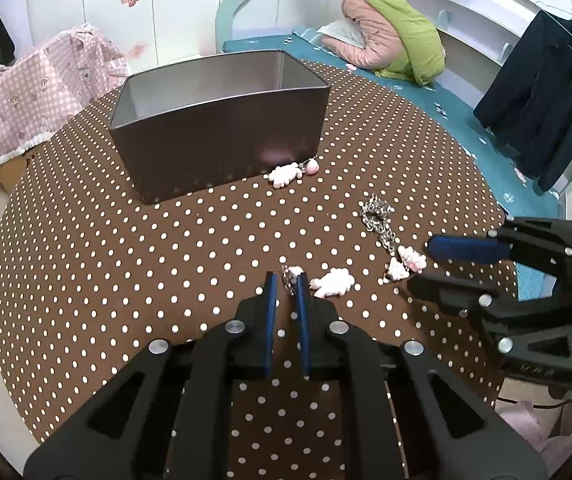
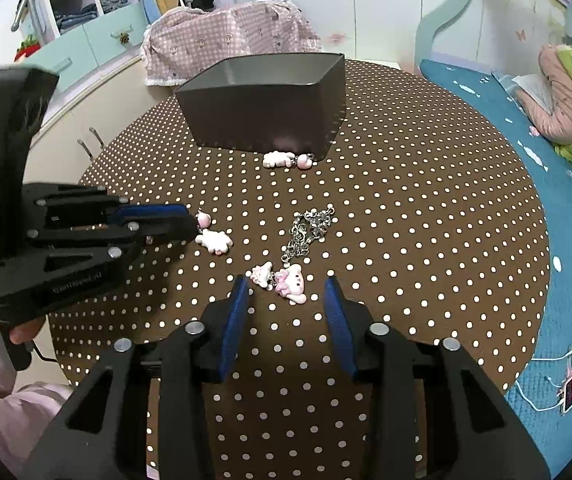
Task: Organize jewelry
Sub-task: 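Grasp the pink cartoon charm with the right tool while the left grasps a small charm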
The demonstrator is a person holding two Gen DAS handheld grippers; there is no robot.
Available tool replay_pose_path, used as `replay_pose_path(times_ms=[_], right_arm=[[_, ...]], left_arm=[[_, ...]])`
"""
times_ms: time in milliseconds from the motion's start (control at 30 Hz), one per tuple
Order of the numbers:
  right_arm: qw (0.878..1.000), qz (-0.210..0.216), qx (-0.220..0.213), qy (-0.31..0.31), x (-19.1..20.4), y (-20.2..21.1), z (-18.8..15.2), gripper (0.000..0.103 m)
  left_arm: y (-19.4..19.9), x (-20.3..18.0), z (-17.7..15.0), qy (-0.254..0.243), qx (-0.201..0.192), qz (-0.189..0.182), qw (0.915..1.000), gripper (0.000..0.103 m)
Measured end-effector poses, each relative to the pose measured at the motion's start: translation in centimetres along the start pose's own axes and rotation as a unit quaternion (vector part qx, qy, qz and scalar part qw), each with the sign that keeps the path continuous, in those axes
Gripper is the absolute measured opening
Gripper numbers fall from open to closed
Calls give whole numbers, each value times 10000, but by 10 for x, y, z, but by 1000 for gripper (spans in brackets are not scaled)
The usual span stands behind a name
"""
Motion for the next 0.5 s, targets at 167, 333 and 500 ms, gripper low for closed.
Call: replay_pose_path(times_ms=[167,333,500], right_arm=[[9999,-105,-29,117,3,-2,-2,32],[9999,-115,-53,90,0,-2,-2,27],[9999,-101,-74,83,0,-1,-3,27]], left_arm=[[-11,-5,11,-2,67,55,10000,11],[-12,-4,15,57,56,37,10000,11],[-9,-5,20,84,16,-57,9999,11]])
Point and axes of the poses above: each gripper's, at about its wrist camera, not at the fingertips, and y roughly against the way its jaws point, x to its left, z to its top, the point moved 2 cm from there along -y, roughly the way its jaws point, and after that the axes turned 2 degrees about y, right-handed, at the moved point
